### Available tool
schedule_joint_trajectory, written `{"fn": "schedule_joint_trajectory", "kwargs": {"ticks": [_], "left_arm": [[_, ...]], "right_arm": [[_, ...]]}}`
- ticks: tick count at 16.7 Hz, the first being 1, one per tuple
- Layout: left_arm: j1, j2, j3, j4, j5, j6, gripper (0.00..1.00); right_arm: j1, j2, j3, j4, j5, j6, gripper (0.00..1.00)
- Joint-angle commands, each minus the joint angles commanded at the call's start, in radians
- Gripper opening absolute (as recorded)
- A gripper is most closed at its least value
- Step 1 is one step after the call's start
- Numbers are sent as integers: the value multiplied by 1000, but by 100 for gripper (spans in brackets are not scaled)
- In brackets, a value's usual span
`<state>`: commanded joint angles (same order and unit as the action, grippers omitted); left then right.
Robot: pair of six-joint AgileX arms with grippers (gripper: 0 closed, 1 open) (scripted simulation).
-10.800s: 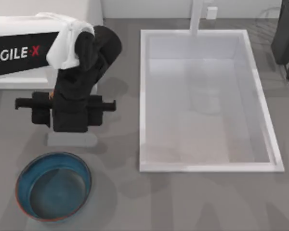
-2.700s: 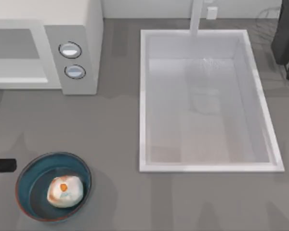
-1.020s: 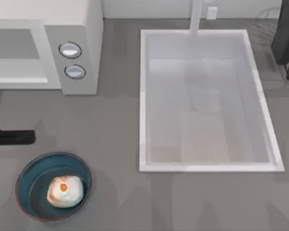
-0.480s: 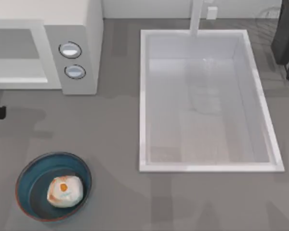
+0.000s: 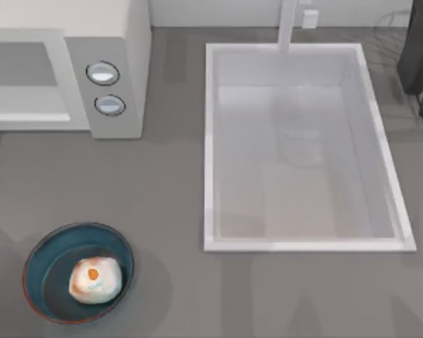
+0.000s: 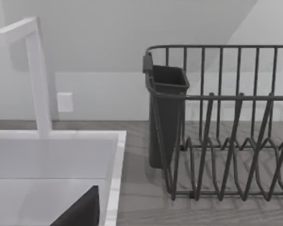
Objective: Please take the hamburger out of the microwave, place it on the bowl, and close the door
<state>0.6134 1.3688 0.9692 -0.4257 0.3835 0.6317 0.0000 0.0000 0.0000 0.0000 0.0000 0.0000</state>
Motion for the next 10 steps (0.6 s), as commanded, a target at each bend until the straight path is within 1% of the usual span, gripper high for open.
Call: {"fn": "schedule_joint_trajectory", "kwargs": {"ticks": [3, 5, 8, 10], "left_arm": [[201, 165, 176, -155, 138, 131, 0], [308, 252, 269, -235, 208, 201, 0], [408, 333, 357, -309, 273, 268, 0], [426, 347, 372, -322, 284, 279, 0]], "right_arm": [[0, 0, 0, 0, 0, 0, 100], [0, 0, 0, 0, 0, 0, 100], [0, 0, 0, 0, 0, 0, 100], [0, 0, 0, 0, 0, 0, 100]]}}
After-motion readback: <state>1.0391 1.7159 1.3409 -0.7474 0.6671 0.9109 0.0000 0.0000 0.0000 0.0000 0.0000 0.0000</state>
